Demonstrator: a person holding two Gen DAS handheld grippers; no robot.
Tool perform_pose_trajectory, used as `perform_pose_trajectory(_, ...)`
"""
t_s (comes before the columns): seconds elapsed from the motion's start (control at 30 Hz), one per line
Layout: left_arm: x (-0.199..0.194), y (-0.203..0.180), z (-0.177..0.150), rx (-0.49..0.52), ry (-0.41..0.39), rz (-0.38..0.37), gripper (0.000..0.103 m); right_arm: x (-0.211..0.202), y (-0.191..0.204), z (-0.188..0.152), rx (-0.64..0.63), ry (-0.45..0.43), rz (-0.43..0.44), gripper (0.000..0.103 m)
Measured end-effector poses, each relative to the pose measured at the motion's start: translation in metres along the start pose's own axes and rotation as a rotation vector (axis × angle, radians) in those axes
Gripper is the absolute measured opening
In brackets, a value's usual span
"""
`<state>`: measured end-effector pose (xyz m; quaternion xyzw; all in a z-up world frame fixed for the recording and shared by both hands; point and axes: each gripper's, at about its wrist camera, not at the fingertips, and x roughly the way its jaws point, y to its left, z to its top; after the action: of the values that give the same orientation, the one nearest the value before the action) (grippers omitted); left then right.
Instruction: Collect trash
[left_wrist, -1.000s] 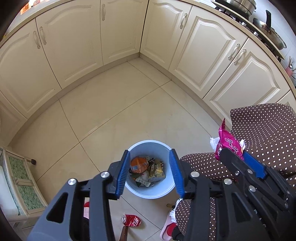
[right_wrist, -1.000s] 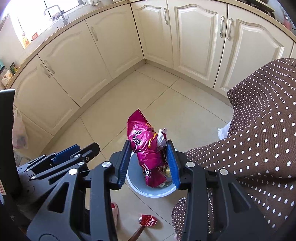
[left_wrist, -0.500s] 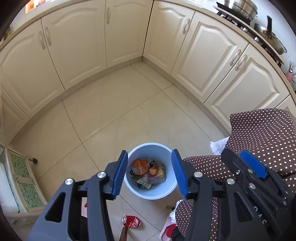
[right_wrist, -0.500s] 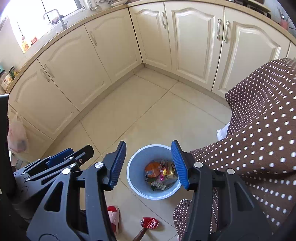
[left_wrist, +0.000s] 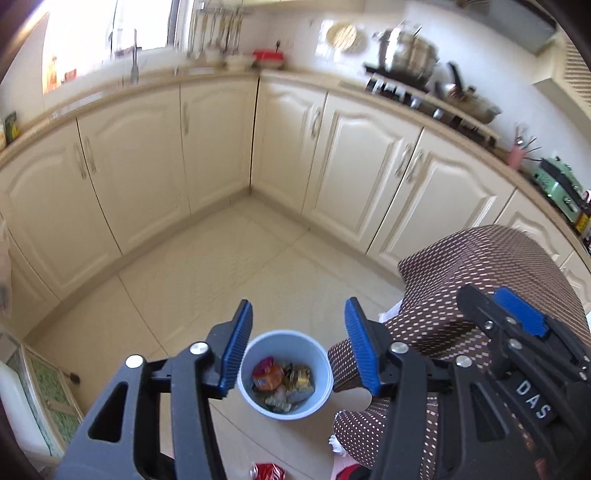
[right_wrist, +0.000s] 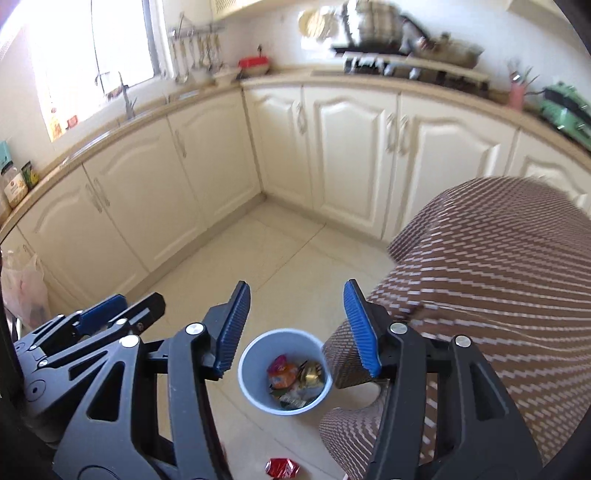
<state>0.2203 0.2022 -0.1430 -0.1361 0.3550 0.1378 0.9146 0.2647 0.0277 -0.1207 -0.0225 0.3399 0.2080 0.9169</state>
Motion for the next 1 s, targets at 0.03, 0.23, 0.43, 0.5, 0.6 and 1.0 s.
perform_pose_trajectory(0.03,-0.011,-0.003,-0.002,0.014,-0.025,-0.002,0.056,-0.012,-0.001,-0.001,0.002,-0.019,-0.007,0.055)
perform_pose_trajectory(0.23,-0.079,-0.022,-0.025,0.077,-0.137,-0.027,0.062,-0.092,-0.008,-0.021,-0.002,-0.138,-0.07,0.06)
perform_pose_trajectory(0.43,-0.13,-0.039,-0.05,0.137,-0.236,-0.049,0.072,-0.153,-0.016,-0.05,0.026,-0.232,-0.128,0.066)
perform_pose_trajectory(0.5,-0.144,-0.045,-0.059,0.158,-0.263,-0.056,0.074,-0.168,-0.019,-0.059,0.04,-0.263,-0.138,0.067)
perform_pose_trajectory(0.6,-0.161,-0.055,-0.073,0.186,-0.293,-0.068,0.075,-0.192,-0.024,-0.075,0.057,-0.32,-0.163,0.069)
perform_pose_trajectory(1.0,-0.211,-0.083,-0.096,0.202,-0.441,-0.102,0.076,-0.236,-0.051,-0.097,0.078,-0.426,-0.212,0.072)
